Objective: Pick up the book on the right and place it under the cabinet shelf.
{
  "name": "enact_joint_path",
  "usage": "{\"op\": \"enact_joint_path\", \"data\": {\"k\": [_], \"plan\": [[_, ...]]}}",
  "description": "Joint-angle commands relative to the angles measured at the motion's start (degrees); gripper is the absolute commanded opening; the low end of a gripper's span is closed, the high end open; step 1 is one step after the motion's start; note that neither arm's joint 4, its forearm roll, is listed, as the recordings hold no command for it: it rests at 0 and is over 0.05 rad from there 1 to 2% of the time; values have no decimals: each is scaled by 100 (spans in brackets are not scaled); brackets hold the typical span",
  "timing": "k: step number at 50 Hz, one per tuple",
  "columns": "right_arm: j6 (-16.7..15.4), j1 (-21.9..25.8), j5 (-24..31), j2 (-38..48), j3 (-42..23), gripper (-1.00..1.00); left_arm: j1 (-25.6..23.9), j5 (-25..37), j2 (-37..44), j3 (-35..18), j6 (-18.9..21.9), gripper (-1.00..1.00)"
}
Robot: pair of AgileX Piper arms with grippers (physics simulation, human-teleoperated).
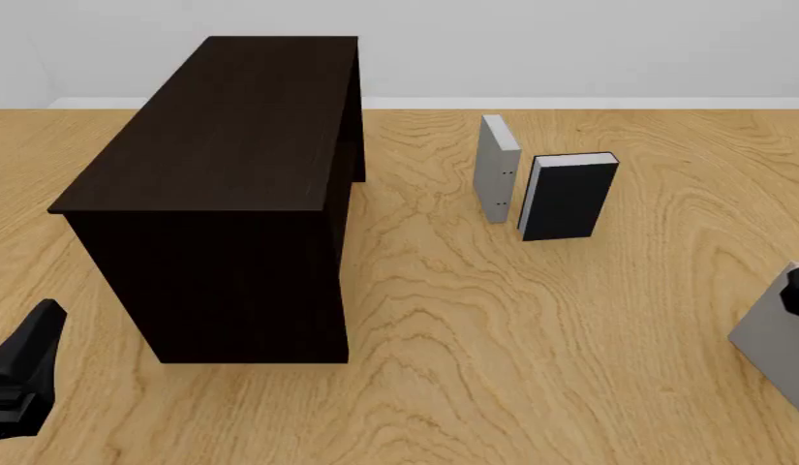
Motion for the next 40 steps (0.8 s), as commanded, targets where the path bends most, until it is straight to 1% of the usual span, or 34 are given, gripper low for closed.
{"op": "enact_joint_path", "data": {"k": [1, 8, 9, 23, 27, 34, 37, 38, 39, 40], "plan": [[11, -7, -118, 62, 106, 100, -19, 16, -15, -4, 13, 100], [-3, -59, -200, 96, 175, 100, -33, 37, -23, -19, 26, 100], [42, -25, -192, 90, 182, 100, -41, 39, -25, -19, 30, 100], [-9, -59, -259, 139, 245, 100, -52, 34, -32, -15, 40, 100], [-21, -133, -273, 190, 210, 100, -46, 8, -28, 14, 43, 100], [-7, -95, -341, 212, 269, 100, -53, 16, -28, 19, 51, 100], [-122, -69, -412, 114, 366, 100, -45, 17, -26, 17, 52, 100], [-125, 31, -414, -62, 392, -100, -42, 18, -30, 16, 54, 100], [-105, 59, -394, -112, 381, -100, -42, 19, -29, 14, 56, 100], [-137, 296, -312, -388, 485, -100, -36, 16, -25, 12, 54, 100]]}}
